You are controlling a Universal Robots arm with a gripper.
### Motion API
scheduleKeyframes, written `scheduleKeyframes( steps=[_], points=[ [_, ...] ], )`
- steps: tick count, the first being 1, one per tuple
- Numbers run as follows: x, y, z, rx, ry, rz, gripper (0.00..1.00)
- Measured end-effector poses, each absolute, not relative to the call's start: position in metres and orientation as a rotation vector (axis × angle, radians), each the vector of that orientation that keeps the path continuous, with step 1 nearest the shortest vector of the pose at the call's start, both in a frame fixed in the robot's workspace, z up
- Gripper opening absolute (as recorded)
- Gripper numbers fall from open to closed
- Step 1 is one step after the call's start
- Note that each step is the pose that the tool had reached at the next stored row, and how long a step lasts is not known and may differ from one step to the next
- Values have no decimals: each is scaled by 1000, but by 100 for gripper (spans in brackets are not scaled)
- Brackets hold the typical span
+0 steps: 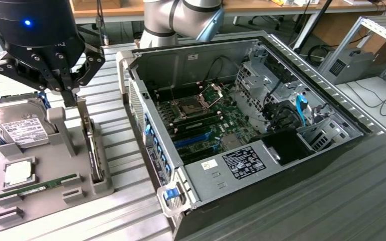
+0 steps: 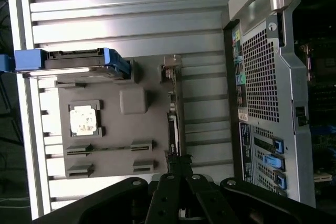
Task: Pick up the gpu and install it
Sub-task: 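Reach for the gpu, then pick up the gpu and move the gpu toward the slot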
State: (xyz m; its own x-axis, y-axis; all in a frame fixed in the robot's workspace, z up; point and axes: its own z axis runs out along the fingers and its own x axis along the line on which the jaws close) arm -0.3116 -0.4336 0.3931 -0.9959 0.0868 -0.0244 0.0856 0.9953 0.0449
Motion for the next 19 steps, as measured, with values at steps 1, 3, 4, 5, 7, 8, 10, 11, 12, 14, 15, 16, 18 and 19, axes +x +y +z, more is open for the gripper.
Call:
scheduleKeyframes(
  steps=[1, 3, 4, 5, 7, 8, 10, 11, 12, 14, 15, 16, 18, 19],
  points=[
    [-312, -434, 393, 135, 3112, 68, 11],
    [-312, -435, 393, 135, 3112, 68, 11],
    [-312, -435, 393, 134, 3112, 68, 11],
    [-312, -435, 393, 134, 3112, 68, 11],
    [-312, -435, 393, 134, 3112, 68, 11],
    [-312, -435, 393, 134, 3112, 68, 11],
    [-312, -435, 393, 134, 3112, 68, 11],
    [-312, -435, 393, 134, 3112, 68, 11],
    [-312, -435, 393, 134, 3112, 68, 11],
    [-312, -435, 393, 134, 3112, 68, 11],
    [-312, -435, 393, 134, 3112, 68, 11],
    [-312, -435, 393, 134, 3112, 68, 11],
    [-312, -435, 393, 135, 3112, 68, 17],
    [-312, -435, 393, 134, 3112, 68, 24]
  ],
)
